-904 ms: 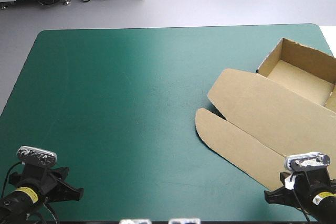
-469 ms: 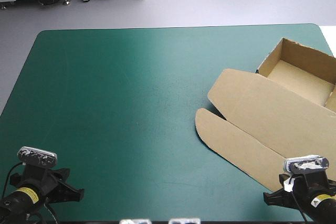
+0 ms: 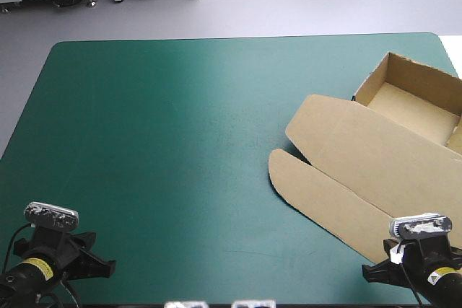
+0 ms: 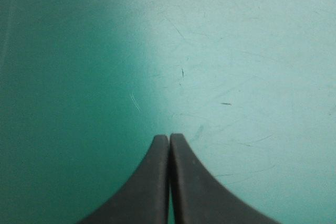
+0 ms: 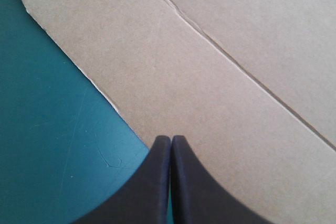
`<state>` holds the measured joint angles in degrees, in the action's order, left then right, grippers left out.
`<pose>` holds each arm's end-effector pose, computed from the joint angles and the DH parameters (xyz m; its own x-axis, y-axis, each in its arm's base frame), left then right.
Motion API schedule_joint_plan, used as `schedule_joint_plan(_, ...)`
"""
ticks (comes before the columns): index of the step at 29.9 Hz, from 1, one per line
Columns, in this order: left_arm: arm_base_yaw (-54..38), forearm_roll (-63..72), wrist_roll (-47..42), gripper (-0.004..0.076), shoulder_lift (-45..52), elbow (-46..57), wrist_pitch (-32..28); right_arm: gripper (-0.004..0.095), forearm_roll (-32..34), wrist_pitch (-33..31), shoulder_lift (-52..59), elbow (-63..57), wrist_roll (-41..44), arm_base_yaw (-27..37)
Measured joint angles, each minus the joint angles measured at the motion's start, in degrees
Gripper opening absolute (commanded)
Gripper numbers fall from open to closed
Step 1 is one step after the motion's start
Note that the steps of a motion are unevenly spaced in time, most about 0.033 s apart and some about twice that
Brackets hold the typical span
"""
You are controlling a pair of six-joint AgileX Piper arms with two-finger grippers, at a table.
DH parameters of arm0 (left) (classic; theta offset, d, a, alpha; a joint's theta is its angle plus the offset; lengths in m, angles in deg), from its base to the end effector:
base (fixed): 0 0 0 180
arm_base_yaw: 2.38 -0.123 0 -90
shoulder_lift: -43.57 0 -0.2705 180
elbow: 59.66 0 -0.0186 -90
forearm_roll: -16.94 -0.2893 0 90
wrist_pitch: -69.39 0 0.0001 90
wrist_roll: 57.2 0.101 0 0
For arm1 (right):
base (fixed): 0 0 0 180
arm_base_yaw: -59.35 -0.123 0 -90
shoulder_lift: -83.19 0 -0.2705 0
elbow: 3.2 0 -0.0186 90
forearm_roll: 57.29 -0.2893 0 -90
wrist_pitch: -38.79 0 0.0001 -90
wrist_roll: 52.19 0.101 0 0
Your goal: Fold the box
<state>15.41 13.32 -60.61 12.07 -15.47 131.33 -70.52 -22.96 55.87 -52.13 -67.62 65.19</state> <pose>0.1094 -0.0292 0.2793 -0.7107 0.1968 -0.6755 0.2482 0.9685 0.0210 0.1047 0.0098 0.2611 -0.7168 -0.0821 -0.6924 -0.1512 0.9877 0.0395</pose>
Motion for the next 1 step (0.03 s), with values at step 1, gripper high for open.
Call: schedule_joint_plan(1, 0.00, 0.00, 0.00, -0.0009, 0.00, 0.00, 0.00, -0.0013, 0.00, 0.00, 0.00, 0.00, 0.00, 0.00)
